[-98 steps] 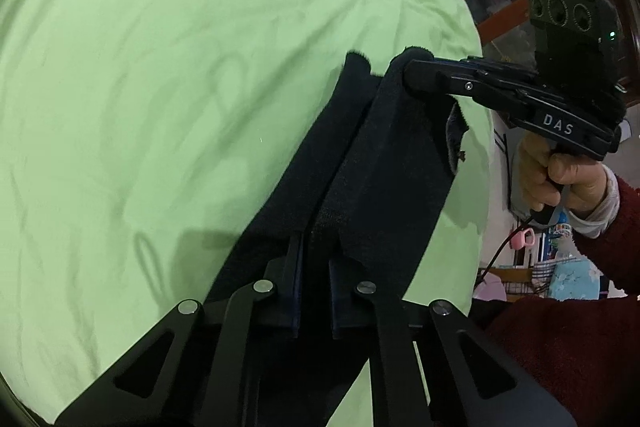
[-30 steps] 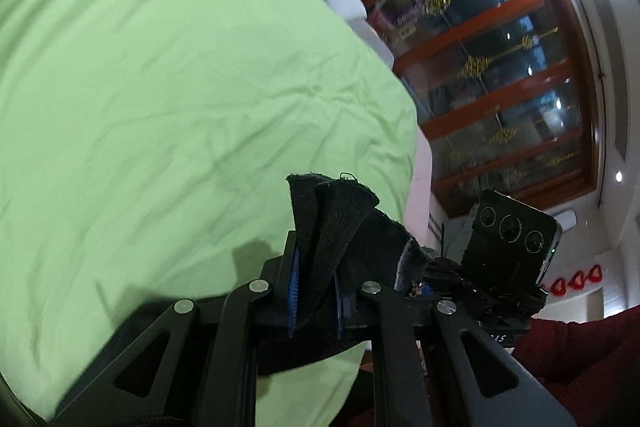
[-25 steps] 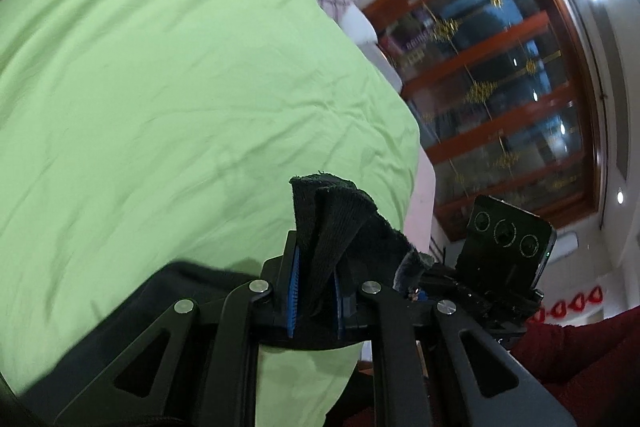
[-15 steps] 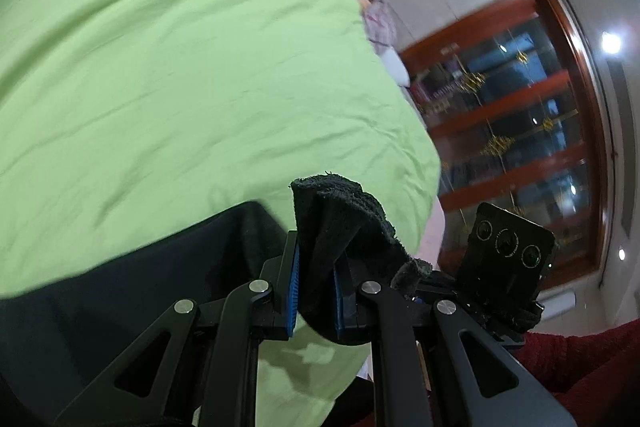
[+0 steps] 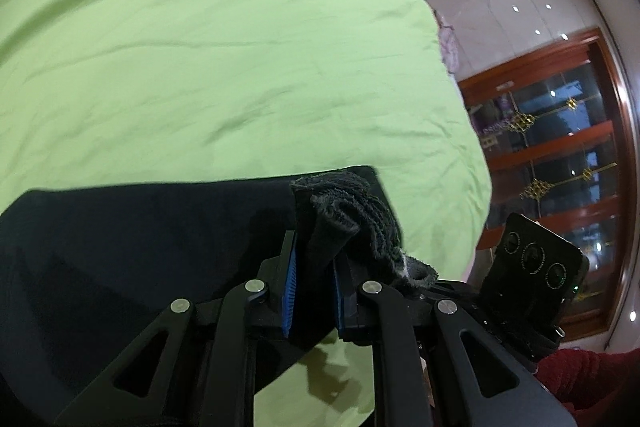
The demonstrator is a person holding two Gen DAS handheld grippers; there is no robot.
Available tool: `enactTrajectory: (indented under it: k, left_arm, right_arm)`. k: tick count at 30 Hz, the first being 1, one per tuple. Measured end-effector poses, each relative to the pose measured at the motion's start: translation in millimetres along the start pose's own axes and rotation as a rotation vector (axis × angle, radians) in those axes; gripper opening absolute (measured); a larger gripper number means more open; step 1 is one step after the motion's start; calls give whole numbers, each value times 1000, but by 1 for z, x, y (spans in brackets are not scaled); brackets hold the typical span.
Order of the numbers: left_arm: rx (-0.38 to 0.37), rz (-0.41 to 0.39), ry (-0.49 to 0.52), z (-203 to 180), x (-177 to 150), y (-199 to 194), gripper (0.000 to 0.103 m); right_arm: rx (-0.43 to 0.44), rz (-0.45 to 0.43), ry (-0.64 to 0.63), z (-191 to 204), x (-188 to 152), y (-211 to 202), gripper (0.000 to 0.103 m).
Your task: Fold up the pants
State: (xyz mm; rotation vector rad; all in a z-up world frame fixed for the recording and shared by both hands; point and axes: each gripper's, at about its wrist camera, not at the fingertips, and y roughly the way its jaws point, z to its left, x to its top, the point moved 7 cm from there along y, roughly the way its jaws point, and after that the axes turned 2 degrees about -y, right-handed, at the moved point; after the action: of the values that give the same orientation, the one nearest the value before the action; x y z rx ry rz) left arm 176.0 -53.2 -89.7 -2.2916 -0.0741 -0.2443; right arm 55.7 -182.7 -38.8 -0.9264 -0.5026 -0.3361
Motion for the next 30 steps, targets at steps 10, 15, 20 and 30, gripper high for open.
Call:
enactTrajectory:
  k: [10, 15, 20, 30]
  left_arm:
    - [50, -43, -90, 31, -17, -15, 17]
    - [68, -101, -173, 46, -32, -34, 24]
    - [82, -178, -268, 61, -48, -58, 36]
    - [158, -383, -484, 99, -96, -115, 59]
  right_arm:
    - [11, 112, -30, 17, 1, 38, 39]
    - [17, 149, -47, 29, 1, 50, 46]
    - [37, 176, -73, 45, 3, 55, 48]
    - [43, 198, -218, 78, 19, 54, 53]
